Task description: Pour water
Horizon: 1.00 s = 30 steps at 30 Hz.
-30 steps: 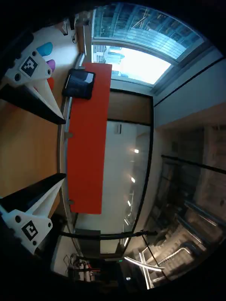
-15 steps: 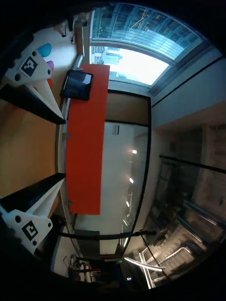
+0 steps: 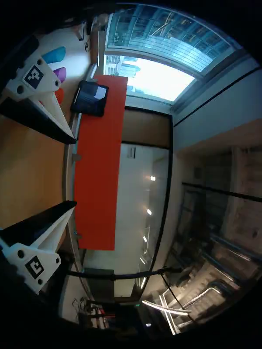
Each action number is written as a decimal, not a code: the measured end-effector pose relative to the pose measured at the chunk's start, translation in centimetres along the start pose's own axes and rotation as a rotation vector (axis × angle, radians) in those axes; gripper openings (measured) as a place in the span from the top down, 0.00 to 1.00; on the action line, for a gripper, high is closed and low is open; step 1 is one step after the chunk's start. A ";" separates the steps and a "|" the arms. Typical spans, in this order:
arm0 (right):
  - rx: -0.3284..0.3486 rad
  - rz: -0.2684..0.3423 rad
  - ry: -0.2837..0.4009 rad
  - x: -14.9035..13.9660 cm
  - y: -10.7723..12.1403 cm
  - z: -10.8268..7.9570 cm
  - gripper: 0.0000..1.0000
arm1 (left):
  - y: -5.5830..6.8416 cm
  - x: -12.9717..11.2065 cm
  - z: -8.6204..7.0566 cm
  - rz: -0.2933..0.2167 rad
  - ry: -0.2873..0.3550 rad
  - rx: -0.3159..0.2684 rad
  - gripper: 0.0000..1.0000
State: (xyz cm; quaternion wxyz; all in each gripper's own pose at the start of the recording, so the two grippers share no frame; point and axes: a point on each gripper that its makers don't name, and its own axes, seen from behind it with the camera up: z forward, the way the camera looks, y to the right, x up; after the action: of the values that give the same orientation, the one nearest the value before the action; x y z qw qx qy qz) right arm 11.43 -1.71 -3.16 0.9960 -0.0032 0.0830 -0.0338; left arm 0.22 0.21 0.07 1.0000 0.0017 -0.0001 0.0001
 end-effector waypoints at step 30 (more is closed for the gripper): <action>0.019 0.117 -0.123 -10.3 0.8 1.1 0.01 | 0.0 -0.1 0.0 0.000 0.000 0.000 0.03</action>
State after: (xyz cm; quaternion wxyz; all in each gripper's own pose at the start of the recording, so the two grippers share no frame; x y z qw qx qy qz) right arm 1.58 -0.17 -0.36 0.9994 0.0092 0.0214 0.0239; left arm 0.14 0.22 0.05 1.0000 0.0017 -0.0001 0.0000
